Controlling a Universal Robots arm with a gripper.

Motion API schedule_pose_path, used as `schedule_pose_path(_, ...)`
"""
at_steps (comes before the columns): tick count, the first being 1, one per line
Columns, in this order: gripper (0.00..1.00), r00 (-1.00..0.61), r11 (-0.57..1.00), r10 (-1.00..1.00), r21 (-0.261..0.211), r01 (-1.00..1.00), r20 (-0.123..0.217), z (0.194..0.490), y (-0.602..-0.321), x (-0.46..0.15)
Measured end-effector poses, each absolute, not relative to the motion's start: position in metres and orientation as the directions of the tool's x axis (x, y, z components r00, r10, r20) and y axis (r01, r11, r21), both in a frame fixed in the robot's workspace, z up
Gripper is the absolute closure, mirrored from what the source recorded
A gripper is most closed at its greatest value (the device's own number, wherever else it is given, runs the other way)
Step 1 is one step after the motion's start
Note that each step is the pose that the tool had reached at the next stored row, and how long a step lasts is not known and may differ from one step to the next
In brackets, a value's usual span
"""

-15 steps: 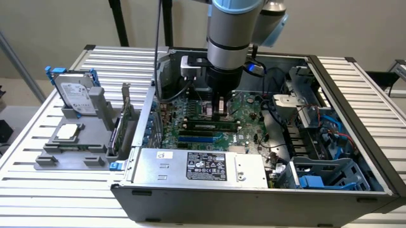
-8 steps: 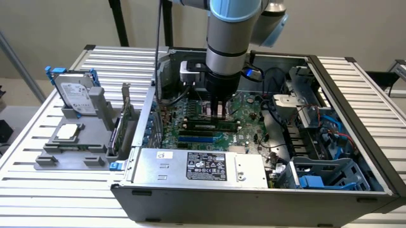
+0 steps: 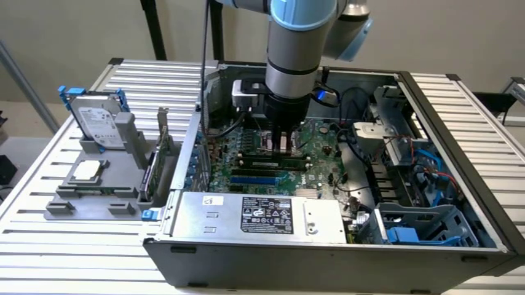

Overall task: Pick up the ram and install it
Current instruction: 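Press down the ram until it locks into place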

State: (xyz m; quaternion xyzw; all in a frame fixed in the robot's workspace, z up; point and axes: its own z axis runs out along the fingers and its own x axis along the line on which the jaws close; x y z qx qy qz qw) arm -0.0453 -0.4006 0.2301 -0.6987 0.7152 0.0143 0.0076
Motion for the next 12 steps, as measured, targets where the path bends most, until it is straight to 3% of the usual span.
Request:
schedule_pose_path(5,0.89,-0.023,0.023,-0.999,0.010,-1.000,-0.030,0.251,-0.401,-0.045)
schedule_pose_path(12,0.89,-0.023,0.023,-0.999,0.010,-1.000,-0.032,0.252,-0.401,-0.045)
